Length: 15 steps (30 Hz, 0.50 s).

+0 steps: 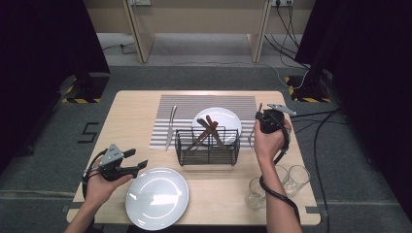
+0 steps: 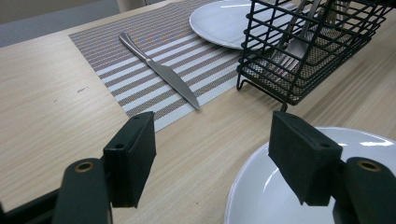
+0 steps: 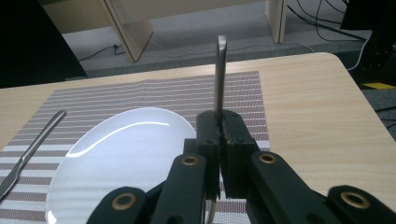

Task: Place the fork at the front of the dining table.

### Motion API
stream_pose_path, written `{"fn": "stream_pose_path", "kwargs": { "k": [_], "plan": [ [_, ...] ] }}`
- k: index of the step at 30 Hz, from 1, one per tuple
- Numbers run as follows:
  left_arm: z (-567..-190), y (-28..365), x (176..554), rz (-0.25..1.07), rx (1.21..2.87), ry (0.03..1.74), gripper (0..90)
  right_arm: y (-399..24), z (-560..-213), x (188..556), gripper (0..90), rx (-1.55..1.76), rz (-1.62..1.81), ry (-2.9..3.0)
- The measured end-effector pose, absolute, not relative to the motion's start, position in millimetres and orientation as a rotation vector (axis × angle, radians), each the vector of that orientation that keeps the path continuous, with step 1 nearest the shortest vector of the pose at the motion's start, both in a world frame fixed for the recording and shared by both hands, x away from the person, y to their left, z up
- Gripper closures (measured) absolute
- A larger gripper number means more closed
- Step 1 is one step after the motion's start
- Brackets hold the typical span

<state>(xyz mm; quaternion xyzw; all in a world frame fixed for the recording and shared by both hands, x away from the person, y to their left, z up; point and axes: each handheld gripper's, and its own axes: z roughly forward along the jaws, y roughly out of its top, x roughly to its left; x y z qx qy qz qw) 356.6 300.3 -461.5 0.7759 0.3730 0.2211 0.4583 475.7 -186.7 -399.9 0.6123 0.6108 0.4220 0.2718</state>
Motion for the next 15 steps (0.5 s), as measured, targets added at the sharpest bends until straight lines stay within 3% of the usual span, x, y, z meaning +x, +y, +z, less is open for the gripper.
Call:
{"fn": "stream_pose_path", "kwargs": {
  "k": [15],
  "plan": [
    [-462.2, 299.4, 356.7, 0.543, 1.912, 0.917, 31.7, -188.3, -403.5, 479.3, 87.4, 1.667, 1.12, 1.644]
  ]
}}
